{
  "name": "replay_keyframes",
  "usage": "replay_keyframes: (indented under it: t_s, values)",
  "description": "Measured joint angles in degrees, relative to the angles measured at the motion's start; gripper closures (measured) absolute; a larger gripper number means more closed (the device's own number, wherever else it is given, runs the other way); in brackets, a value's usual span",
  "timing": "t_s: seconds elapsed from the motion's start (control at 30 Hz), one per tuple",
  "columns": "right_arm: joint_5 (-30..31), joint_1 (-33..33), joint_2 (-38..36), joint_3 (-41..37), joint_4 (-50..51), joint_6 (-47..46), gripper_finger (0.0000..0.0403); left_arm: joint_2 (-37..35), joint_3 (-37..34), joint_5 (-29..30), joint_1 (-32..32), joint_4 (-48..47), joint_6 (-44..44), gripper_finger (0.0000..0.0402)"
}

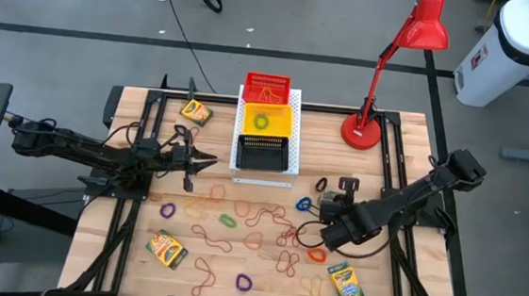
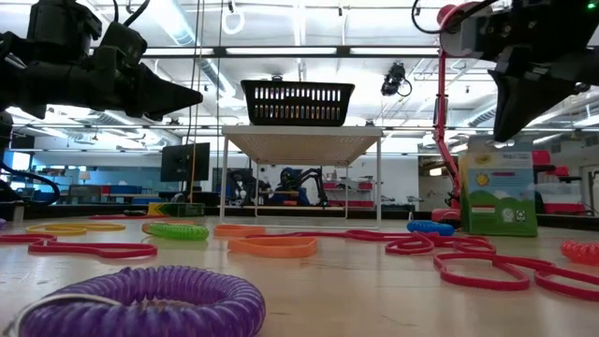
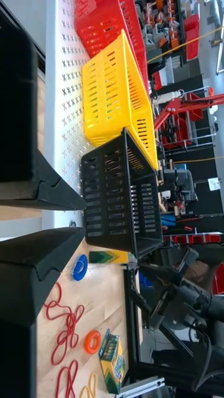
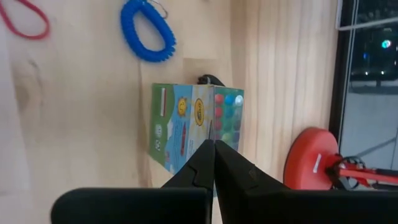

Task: Pick & Place Office Desk Supplies
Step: Put the yellow crayon box into the black bin on the shelf

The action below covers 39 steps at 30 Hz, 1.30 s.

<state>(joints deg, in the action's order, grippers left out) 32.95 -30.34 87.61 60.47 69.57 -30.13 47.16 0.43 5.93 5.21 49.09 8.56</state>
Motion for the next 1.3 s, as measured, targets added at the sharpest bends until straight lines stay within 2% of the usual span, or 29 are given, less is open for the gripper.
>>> replay_keyframes:
  t_s: [0.33, 0.47, 0.73, 0.87, 1.03, 1.13, 1.3]
  values:
    - [0.0, -0.7, 0.0, 0.0, -0.1, -3.7, 0.0387, 0.0, 0.0, 0.0, 0.0, 0.0, 0.0, 0.0339]
    - [0.3, -0.7, 0.0, 0.0, -0.6, -5.6, 0.0349, 0.0, 0.0, 0.0, 0.0, 0.0, 0.0, 0.0339]
    - [1.0, -0.7, 0.0, 0.0, -0.6, -9.7, 0.0243, 0.0, 0.0, 0.0, 0.0, 0.0, 0.0, 0.0339]
    - [1.0, -0.7, 0.0, 0.0, -0.6, -10.2, 0.0208, 0.0, 0.0, 0.0, 0.0, 0.0, 0.0, 0.0339]
    - [0.9, 0.0, -0.2, 0.0, 0.7, -14.9, 0.0181, 0.0, 0.0, 0.0, 0.0, 0.0, 0.0, 0.0339]
    - [-1.4, 1.9, -0.3, 0.0, 1.5, -16.8, 0.0173, 0.0, 0.0, 0.0, 0.0, 0.0, 0.0, 0.0339]
    - [-5.4, 6.4, -0.3, 0.0, -2.4, -9.5, 0.0173, 0.0, 0.0, 0.0, 0.0, 0.0, 0.0, 0.0339]
